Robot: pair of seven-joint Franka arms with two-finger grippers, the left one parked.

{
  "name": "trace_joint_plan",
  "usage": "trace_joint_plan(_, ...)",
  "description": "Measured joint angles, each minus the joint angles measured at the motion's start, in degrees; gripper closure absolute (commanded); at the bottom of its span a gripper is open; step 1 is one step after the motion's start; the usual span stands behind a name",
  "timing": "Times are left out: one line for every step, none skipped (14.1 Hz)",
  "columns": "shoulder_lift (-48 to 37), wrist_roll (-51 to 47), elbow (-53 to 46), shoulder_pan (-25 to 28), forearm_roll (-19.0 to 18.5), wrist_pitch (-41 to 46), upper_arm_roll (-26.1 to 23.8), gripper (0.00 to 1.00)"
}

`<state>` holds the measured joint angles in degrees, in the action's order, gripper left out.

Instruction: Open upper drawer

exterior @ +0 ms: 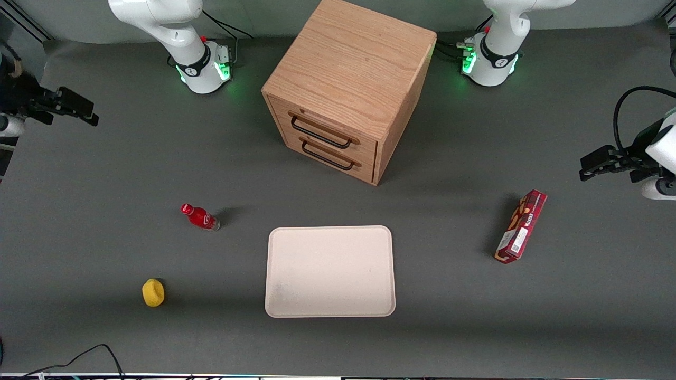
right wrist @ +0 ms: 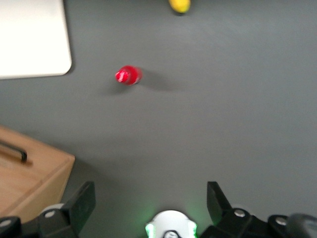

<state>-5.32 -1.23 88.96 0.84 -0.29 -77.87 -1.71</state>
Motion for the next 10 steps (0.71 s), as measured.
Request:
trace_joint_plan(0.0, 2.8, -0.8, 0.1, 0.2, 0.8, -0.9, 0.0)
trace_joint_plan(0.0, 5.1, -1.4, 0.2, 1.1, 1.3, -1.7, 0.0)
trace_joint_plan(0.0, 6.8, -1.5, 0.3, 3.6, 1.4, -2.2, 0.0)
trace_joint_plan(0.1, 8.4, -1.6, 0.3, 7.1, 1.4, -2.5, 0.0)
trace_joint_plan(0.5, 10.2, -1.7, 0.4, 9.8, 1.4, -3.2, 0.0)
trace_joint_plan(1.2, 12.6, -2.0, 0.4, 11.3, 1.4, -4.6, 0.0)
trace_joint_plan(2.3, 15.8, -2.7, 0.4, 12.3, 1.3, -6.6, 0.0)
trace_joint_plan(4.1, 20.0, -3.8, 0.5, 13.6, 1.3, -9.3, 0.0)
trace_joint_plan(5.9, 23.3, -4.7, 0.6, 14.6, 1.3, -11.6, 0.0)
trace_joint_plan(7.8, 25.9, -5.3, 0.6, 16.0, 1.3, -13.7, 0.0)
